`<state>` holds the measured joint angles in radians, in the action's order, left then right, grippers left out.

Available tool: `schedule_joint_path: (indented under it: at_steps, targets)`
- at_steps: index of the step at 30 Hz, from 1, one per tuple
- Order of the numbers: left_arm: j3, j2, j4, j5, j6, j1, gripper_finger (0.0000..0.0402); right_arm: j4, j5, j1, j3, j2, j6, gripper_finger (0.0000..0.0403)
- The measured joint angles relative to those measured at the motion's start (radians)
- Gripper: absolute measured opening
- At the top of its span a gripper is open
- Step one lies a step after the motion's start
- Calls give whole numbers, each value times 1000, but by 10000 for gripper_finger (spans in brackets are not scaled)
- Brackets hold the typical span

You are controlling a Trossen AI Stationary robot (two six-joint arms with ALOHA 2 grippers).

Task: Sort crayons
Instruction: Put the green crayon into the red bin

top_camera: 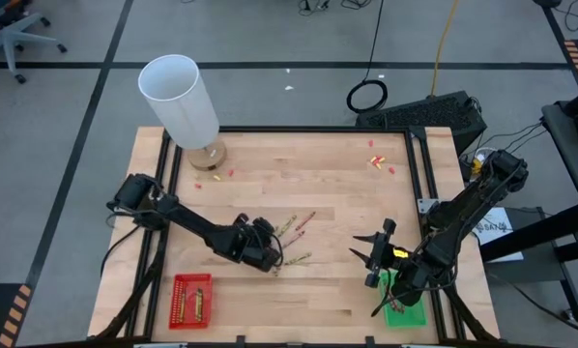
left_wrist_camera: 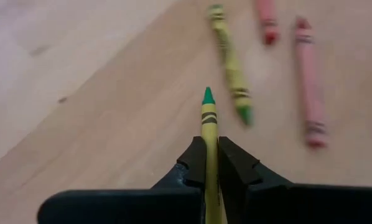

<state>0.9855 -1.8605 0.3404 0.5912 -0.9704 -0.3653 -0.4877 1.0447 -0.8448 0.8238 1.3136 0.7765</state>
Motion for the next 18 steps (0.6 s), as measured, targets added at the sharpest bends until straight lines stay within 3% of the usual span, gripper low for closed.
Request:
schedule_joint_path:
  at_steps: [12,18]
  targets:
    - [2,195,-1,-52,323,-37,20,-1,29,1,0,0,-45,139]
    - [2,283,-8,-45,614,-57,20,-2,31,2,0,0,-64,139]
